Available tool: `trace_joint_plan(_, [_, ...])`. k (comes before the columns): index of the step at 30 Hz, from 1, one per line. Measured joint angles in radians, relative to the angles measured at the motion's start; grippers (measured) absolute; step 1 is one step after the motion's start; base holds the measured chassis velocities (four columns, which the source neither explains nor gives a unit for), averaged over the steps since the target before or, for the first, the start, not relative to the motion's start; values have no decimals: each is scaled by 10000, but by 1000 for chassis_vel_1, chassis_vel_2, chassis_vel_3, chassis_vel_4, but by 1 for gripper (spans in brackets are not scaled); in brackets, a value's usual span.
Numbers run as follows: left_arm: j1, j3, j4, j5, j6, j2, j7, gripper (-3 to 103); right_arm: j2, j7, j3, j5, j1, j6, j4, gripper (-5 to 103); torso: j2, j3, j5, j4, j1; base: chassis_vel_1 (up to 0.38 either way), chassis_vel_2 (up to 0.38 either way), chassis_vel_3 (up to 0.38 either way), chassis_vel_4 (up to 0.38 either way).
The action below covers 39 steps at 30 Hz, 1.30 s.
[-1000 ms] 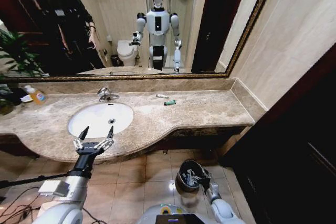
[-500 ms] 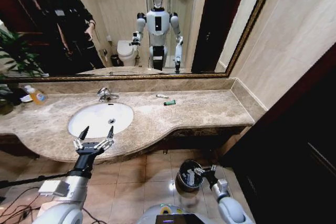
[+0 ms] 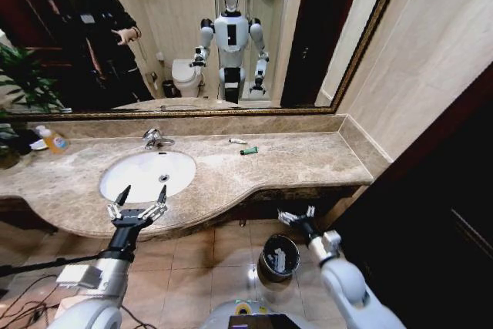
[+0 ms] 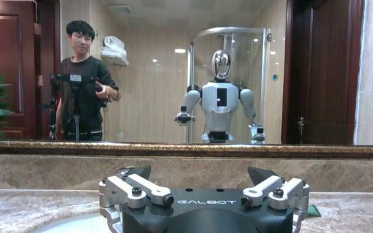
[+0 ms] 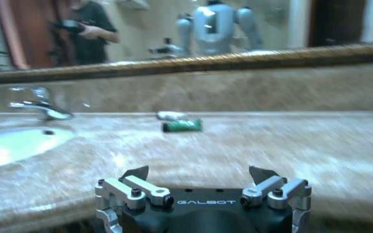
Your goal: Pick up the trash from the sink and place it in the trash bin.
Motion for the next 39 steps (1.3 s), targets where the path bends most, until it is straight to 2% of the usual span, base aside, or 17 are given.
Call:
trace_joint_plan(2, [0,0,0,0,0,0,0,100,-229,-811,-6,220,724,-271,-295,100,-2,0,0,-1,0,0,0,0,0])
trace_joint_plan(3, [0,0,0,0,0,0,0,100,-229,-811,-6,220,724,-271,-295,100,-2,0,0,-1,0,0,0,0,0])
trace_joint_plan(6, [0,0,0,0,0,0,-1,100,-574,-1442,-266,552,2077,-598,-1044,100,-2,1,1,-1,0,0,0,0,0])
trace_joint_plan(11, [0,0,0,0,0,0,0,100,-756,-1968,-833,905,3921,-877,-2433,100,-2,2,0,1,3,0,0,0,0])
trace_joint_plan(14, [0,0,0,0,0,-1,-1,100,-768,-2169,-986,963,4358,-923,-2845,100,-2,1,0,0,3,0,0,0,0])
trace_joint_plan(19, [0,0,0,0,0,0,0,100,-833,-2726,-1748,1037,5925,-937,-4209,100,-2,2,1,-2,2,0,0,0,0])
trace_joint_plan(21, [0,0,0,0,0,0,1,100,-736,-3450,-2265,1051,7210,-852,-5286,100,-2,1,-3,0,3,0,0,0,0])
trace_joint_plan(23, [1,0,0,0,0,0,-1,100,-685,-3690,-2386,1043,7521,-809,-5602,100,-2,1,-3,1,3,0,0,0,0])
trace_joint_plan(28, [0,0,0,0,0,0,0,100,-304,-5536,-3163,805,9232,-514,-7565,100,-2,1,0,-1,3,0,0,0,0])
trace_joint_plan(30, [0,0,0,0,0,-1,0,100,-258,-5757,-3247,740,9413,-468,-7790,100,-2,1,0,0,3,0,0,0,0])
trace_joint_plan(32, [0,0,0,0,0,-1,-1,100,-6,-6481,-3674,459,10349,-287,-8888,100,0,0,-4,-1,2,0,0,0,0])
trace_joint_plan(34, [0,0,0,0,0,-1,-1,100,119,-6720,-3802,341,10693,-225,-9328,100,0,1,-2,-1,1,0,0,0,0])
trace_joint_plan(37, [0,1,0,0,0,0,0,100,489,-7744,-4110,-215,11747,183,-10845,100,0,1,-3,0,2,0,0,0,0])
trace_joint_plan(39, [0,0,0,0,0,0,-2,100,565,-8034,-4203,-338,11971,309,-11210,100,0,1,-4,0,2,0,0,0,0])
